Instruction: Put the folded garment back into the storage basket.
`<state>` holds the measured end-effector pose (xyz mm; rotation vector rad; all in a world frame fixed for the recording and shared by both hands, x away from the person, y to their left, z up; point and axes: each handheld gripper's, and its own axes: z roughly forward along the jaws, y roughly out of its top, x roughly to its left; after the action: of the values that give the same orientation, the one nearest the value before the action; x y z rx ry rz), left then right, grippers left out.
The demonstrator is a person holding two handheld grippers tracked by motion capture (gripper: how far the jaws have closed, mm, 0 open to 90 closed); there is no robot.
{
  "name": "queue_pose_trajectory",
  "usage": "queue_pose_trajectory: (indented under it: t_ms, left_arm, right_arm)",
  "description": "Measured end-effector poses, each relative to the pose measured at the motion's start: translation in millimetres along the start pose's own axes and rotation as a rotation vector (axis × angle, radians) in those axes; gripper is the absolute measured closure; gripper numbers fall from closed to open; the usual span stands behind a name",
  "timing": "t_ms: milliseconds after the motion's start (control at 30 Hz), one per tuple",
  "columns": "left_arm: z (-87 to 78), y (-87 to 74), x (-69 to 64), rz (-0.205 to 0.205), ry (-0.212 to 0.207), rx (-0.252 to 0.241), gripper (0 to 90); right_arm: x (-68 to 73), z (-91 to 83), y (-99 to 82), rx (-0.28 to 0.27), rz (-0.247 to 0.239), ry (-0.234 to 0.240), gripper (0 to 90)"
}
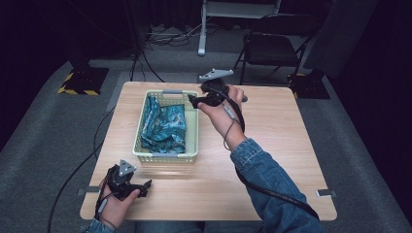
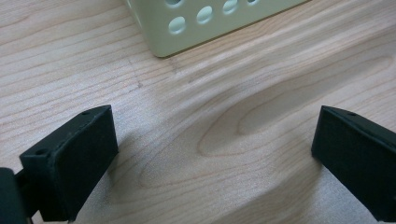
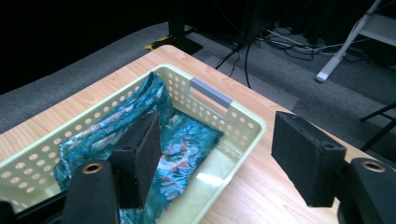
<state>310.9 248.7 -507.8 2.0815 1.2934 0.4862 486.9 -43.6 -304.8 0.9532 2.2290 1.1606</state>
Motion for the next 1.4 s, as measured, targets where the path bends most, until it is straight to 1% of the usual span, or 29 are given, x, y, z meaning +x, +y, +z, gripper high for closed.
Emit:
queue_pose_trajectory:
  t_ms: [167, 467, 700, 1100, 1300, 1400]
  left_arm:
    - [0.0, 0.0, 0.0, 0.000, 0.000, 0.000, 0.5]
    - [0.0, 0.0, 0.0, 0.000, 0.000, 0.000, 0.5]
    - [0.0, 0.0, 0.0, 0.000, 0.000, 0.000, 0.5]
    - [0.0, 0.0, 0.0, 0.000, -0.001, 0.000, 0.5]
    - [0.0, 0.0, 0.0, 0.000, 0.000, 0.000, 0.5]
    - [0.0, 0.0, 0.0, 0.000, 0.000, 0.000, 0.5]
  right_arm:
    - [-5.0, -7.9, -4.3, -0.001, -0.005, -0.007, 33.1]
    - [-13.9, -19.4, -12.1, -0.006, 0.003, -0.009, 32.4]
    - [-23.7, -32.8, -20.7, -0.012, 0.007, -0.015, 31.8]
    - [-35.6, -49.5, -31.5, -0.023, 0.018, -0.015, 30.3]
    - [-39.5, -56.5, -36.6, -0.027, -0.004, -0.015, 29.8]
    - [-41.4, -60.0, -39.4, -0.025, -0.006, -0.013, 29.7]
